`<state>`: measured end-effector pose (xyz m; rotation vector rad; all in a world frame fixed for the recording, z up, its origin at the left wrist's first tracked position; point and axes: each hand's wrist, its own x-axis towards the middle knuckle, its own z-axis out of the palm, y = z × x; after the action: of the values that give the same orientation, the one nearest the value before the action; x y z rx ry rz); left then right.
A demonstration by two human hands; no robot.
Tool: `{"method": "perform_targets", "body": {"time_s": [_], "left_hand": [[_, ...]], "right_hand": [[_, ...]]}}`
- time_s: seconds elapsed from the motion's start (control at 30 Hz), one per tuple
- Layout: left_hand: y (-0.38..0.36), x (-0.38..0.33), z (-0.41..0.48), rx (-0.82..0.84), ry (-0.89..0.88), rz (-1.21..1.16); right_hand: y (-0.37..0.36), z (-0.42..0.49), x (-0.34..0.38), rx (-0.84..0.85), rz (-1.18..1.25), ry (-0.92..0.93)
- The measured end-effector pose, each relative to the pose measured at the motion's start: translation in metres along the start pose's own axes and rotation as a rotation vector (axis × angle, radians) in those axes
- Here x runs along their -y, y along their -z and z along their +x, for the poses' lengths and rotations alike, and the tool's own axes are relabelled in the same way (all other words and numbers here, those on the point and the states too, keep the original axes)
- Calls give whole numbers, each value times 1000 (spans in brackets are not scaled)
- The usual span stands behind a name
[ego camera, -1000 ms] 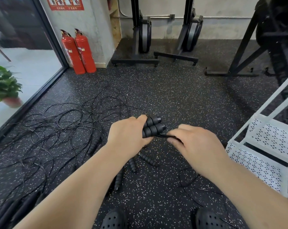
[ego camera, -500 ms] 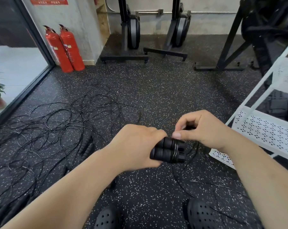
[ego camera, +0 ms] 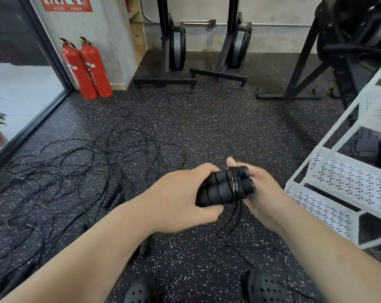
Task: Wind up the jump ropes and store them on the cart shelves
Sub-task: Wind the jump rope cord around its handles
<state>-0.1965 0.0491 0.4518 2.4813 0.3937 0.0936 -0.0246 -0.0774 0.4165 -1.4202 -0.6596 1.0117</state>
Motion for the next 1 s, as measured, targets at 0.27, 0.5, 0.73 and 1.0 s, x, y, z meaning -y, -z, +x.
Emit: {"method": "perform_targets", "body": {"time_s": [0.27, 0.5, 0.73, 1.0], "left_hand": [[1, 38, 15, -232, 243, 182], [-4, 70, 19, -287, 345, 455], [-14, 60, 18, -194, 195, 545], [-23, 29, 16, -64, -181, 618]], "right_hand": [[-37, -9, -34, -62, -337, -185], [-43, -29, -8, -2, -1197, 146], [-10, -22, 23, -115, -1338, 535], [29, -5, 33, 0, -1052, 443]]}}
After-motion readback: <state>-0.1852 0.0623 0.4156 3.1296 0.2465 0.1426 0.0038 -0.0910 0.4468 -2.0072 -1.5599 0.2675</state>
